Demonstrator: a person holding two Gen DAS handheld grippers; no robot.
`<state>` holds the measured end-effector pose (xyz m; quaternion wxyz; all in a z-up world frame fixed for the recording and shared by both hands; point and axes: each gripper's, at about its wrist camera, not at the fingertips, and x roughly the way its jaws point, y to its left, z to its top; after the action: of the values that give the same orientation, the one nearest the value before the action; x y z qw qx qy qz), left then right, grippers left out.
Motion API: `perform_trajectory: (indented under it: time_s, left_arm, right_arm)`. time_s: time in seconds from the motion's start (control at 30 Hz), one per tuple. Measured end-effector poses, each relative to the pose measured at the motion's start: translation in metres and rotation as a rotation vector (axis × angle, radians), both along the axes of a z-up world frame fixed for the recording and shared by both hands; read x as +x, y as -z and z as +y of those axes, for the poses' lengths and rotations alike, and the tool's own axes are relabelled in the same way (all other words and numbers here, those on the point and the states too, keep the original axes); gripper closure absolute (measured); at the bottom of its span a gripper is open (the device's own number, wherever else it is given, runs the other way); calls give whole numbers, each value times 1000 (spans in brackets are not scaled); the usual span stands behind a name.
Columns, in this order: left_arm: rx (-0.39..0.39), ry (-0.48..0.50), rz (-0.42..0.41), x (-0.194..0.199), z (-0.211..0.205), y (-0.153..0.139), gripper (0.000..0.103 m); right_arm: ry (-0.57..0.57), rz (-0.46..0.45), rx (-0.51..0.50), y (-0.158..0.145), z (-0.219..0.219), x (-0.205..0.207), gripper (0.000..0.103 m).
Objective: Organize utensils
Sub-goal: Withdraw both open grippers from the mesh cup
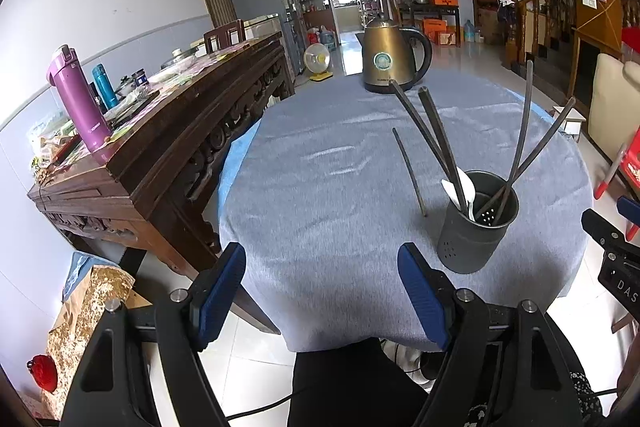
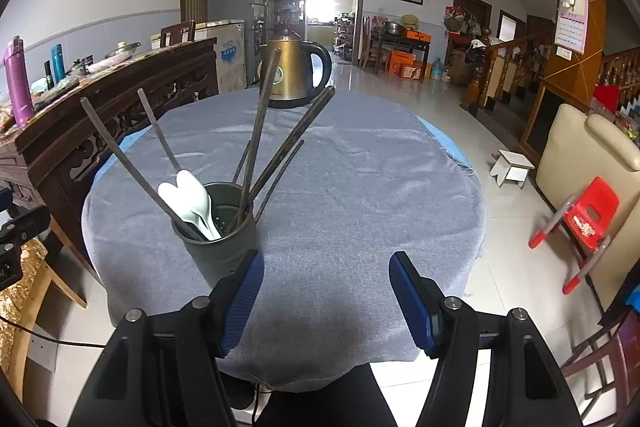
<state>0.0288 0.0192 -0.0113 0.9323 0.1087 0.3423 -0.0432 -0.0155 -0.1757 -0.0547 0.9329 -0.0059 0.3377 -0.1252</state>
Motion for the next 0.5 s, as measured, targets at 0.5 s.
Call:
perform_trajectory:
  time_s: [0.5]
  left_arm:
    - [1, -9, 37, 6, 1, 10, 24]
  right_arm:
    - [18, 24, -19, 1, 1, 2, 34]
